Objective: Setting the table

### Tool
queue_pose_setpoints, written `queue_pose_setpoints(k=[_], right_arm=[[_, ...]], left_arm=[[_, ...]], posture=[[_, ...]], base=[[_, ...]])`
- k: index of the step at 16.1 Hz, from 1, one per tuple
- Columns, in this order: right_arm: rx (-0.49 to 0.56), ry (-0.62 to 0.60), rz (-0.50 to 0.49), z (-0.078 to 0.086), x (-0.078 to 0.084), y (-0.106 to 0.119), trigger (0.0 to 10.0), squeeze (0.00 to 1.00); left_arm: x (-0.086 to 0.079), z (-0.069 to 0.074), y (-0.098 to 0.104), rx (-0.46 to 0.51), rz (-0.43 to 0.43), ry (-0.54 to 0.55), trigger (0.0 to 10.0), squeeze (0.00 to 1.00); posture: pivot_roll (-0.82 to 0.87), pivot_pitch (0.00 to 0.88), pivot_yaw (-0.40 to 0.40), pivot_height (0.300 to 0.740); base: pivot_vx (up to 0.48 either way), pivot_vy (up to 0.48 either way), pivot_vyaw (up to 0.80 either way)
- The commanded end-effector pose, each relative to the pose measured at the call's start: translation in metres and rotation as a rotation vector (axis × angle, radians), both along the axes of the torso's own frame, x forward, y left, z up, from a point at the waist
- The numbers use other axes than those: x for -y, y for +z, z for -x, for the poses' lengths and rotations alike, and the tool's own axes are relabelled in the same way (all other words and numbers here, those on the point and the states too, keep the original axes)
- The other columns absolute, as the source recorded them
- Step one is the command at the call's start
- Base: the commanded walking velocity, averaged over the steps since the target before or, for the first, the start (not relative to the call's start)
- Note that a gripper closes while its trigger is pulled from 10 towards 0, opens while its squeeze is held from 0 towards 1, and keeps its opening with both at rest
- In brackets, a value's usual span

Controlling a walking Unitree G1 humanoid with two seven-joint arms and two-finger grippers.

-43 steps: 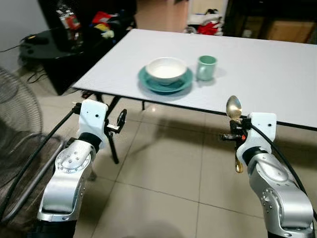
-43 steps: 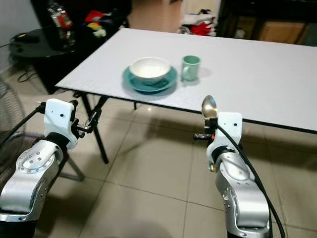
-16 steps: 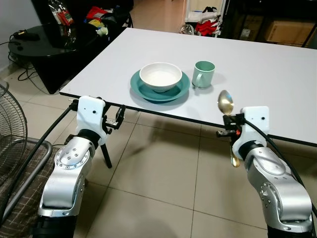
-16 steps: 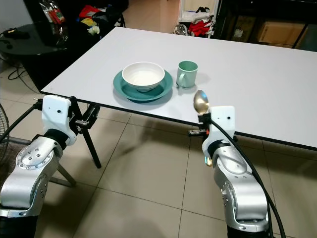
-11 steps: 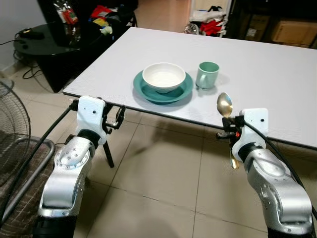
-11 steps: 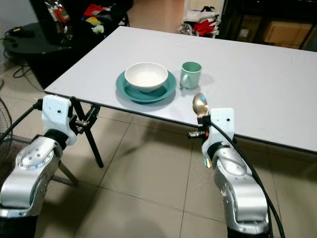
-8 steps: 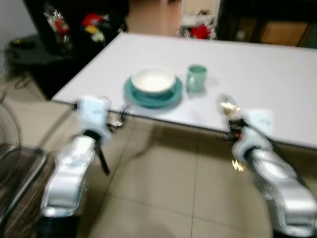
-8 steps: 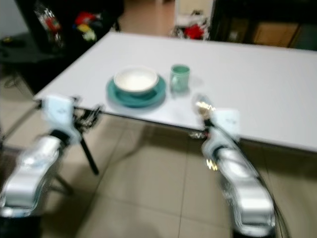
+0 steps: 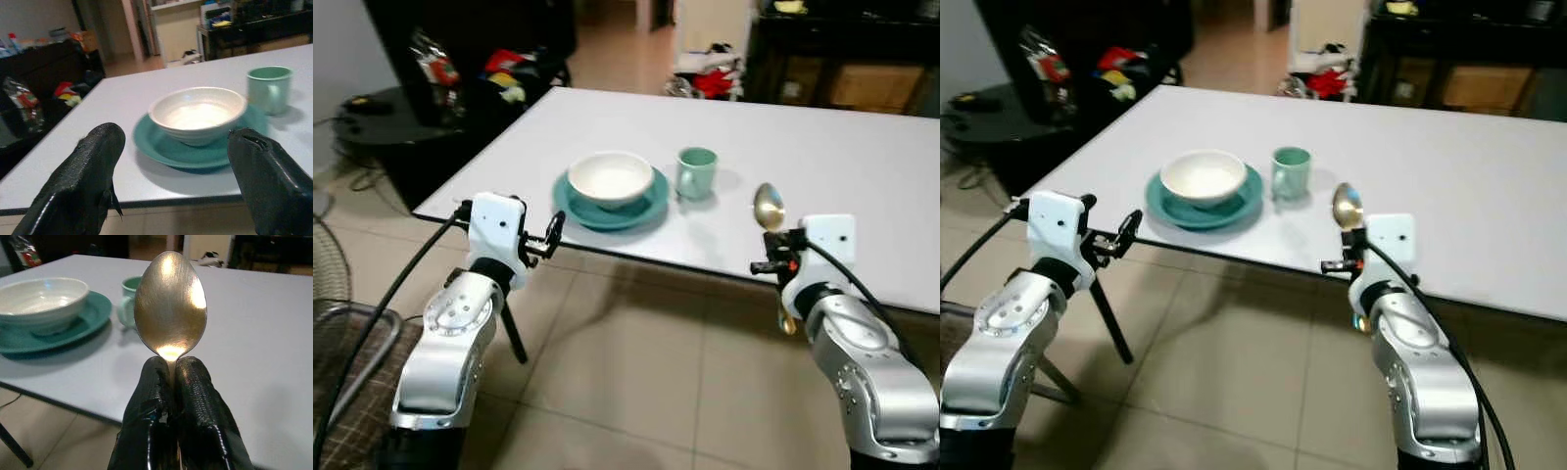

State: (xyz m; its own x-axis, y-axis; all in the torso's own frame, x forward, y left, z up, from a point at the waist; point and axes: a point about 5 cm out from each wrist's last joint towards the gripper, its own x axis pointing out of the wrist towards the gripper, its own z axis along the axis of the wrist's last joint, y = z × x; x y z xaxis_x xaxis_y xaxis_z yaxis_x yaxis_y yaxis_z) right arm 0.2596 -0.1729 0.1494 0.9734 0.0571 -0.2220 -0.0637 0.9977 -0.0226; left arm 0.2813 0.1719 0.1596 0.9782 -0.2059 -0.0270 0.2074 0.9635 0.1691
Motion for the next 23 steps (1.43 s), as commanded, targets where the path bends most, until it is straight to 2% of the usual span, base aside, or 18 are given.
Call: queue_pose_setpoints(k=[1, 8, 15, 23], right_arm=[[0.019, 0.031, -0.016, -0.002, -0.009, 0.004, 10.0, 0.00], [0.034, -0.025, 0.005, 0.000, 0.001, 0.004, 10.0, 0.00], [0.026, -0.026, -0.004, 0.001, -0.001, 0.003, 10.0, 0.00], [0.028, -0.028, -0.014, 0.000, -0.002, 0.003, 10.0, 0.00]], left_arm=[[-0.007, -0.001, 0.001, 0.000, -0.014, 0.018, 10.0, 0.00], [-0.001, -0.005, 0.000, -0.003, -0.006, -0.009, 10.0, 0.00], [-0.002, 0.000, -0.002, -0.003, 0.009, 0.003, 10.0, 0.00], [-0.002, -0.002, 0.001, 0.008, 0.007, -0.003, 10.0, 0.00]], posture=[[0.08, 0.000, 0.047, 0.740], [0.07, 0.000, 0.056, 0.740], [0.08, 0.000, 0.034, 0.740], [0.07, 0.000, 0.041, 0.740]], base=[[0.307, 0.000, 0.00], [0.304, 0.000, 0.00], [0.299, 0.000, 0.00], [0.295, 0.000, 0.00]])
